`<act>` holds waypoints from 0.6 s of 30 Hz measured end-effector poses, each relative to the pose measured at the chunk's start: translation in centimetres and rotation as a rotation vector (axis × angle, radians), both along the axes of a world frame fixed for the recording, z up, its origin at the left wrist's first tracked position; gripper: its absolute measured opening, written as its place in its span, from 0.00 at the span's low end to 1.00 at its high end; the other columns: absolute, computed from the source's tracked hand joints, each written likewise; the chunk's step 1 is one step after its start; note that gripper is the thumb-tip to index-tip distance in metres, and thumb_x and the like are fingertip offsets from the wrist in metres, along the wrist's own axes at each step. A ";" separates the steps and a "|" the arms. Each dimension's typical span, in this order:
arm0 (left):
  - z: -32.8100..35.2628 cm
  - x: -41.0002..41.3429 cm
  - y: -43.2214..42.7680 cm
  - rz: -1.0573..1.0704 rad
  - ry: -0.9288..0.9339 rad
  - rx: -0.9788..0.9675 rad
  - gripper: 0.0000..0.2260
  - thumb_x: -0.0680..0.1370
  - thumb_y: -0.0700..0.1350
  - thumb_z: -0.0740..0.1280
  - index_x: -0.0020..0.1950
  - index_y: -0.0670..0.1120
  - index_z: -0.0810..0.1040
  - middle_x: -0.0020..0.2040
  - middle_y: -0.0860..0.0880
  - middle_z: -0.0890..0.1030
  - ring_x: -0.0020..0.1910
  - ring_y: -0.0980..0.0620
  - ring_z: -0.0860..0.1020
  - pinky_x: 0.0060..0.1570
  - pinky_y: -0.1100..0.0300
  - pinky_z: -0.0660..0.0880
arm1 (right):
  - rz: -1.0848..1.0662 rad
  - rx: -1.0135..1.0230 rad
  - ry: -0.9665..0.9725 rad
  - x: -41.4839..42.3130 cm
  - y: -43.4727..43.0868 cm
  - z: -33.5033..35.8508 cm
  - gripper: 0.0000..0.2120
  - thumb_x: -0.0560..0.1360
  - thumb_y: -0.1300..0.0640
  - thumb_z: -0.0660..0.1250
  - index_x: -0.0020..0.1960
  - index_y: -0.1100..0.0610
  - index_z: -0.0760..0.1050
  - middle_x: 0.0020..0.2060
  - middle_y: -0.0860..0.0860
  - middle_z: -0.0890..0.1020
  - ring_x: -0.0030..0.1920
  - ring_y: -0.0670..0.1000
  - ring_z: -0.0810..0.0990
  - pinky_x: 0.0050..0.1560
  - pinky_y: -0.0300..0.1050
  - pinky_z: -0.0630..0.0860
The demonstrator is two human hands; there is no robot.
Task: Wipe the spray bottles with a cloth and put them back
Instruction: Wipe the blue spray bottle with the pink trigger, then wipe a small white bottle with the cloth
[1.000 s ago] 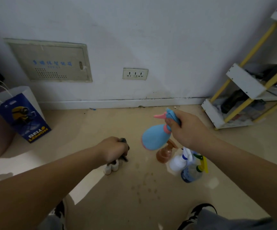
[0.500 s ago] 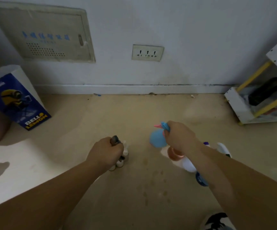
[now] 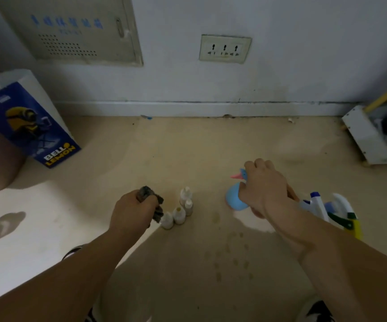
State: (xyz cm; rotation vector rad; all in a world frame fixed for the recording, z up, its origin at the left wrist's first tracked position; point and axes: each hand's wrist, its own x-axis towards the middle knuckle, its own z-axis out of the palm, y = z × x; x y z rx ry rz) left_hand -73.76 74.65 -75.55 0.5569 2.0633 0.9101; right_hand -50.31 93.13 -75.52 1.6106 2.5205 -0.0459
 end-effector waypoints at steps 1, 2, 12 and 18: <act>-0.1 -0.3 -0.3 -0.004 0.004 -0.008 0.15 0.69 0.53 0.64 0.43 0.45 0.84 0.36 0.41 0.84 0.29 0.45 0.74 0.34 0.50 0.74 | 0.036 0.033 0.003 -0.6 -0.6 0.5 0.16 0.76 0.48 0.64 0.60 0.54 0.72 0.56 0.53 0.75 0.59 0.56 0.73 0.50 0.51 0.74; -0.2 -0.7 -0.7 -0.010 0.009 -0.021 0.13 0.71 0.51 0.65 0.44 0.44 0.84 0.36 0.42 0.85 0.29 0.45 0.75 0.34 0.50 0.74 | 0.069 0.057 0.026 -1.2 -1.3 0.9 0.17 0.76 0.46 0.63 0.61 0.54 0.72 0.57 0.53 0.74 0.59 0.57 0.73 0.52 0.52 0.74; -2.2 -2.4 -3.4 -0.144 -0.026 -0.189 0.06 0.76 0.43 0.66 0.46 0.40 0.74 0.31 0.45 0.75 0.26 0.48 0.72 0.30 0.57 0.71 | 0.209 -0.326 0.279 -7.9 -8.7 -0.5 0.11 0.79 0.48 0.63 0.60 0.49 0.72 0.51 0.51 0.82 0.52 0.56 0.81 0.47 0.47 0.74; -3.3 -4.1 -4.6 -0.133 -0.150 -0.277 0.17 0.74 0.44 0.68 0.59 0.40 0.70 0.50 0.37 0.80 0.32 0.47 0.75 0.22 0.61 0.70 | 0.380 -0.462 0.035 -12.4 -10.4 -1.8 0.23 0.78 0.44 0.67 0.70 0.50 0.71 0.64 0.50 0.77 0.64 0.55 0.77 0.58 0.50 0.75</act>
